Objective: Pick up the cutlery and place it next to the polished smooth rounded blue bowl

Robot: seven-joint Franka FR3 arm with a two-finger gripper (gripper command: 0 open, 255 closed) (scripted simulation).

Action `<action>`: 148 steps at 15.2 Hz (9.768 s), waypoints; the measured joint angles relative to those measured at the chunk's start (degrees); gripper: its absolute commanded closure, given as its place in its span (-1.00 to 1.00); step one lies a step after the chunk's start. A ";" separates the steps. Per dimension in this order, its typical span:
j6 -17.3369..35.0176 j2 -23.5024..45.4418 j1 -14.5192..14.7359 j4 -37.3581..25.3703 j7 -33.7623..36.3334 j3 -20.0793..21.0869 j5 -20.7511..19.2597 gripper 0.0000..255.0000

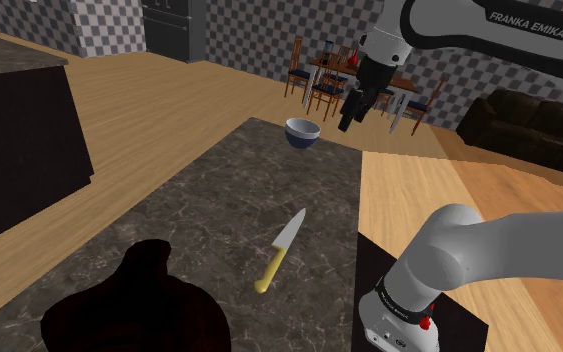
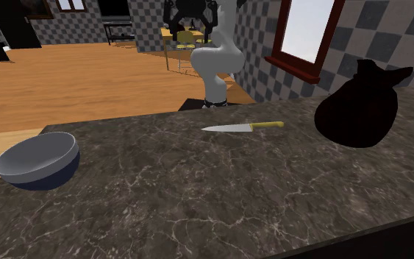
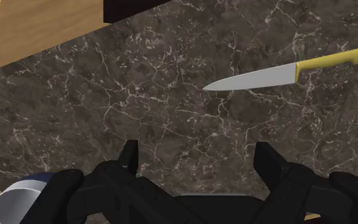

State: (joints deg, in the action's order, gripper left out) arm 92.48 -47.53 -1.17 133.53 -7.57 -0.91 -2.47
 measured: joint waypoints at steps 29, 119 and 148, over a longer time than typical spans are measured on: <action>25.94 8.48 -2.32 24.01 60.36 37.62 31.14 -1.00; 12.49 31.20 -23.12 -8.39 22.30 -2.95 0.99 1.00; 34.90 39.82 -23.22 5.43 21.88 -3.47 1.20 1.00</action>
State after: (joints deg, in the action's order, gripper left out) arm 127.38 -7.72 -24.38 138.96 14.30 -4.38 -1.27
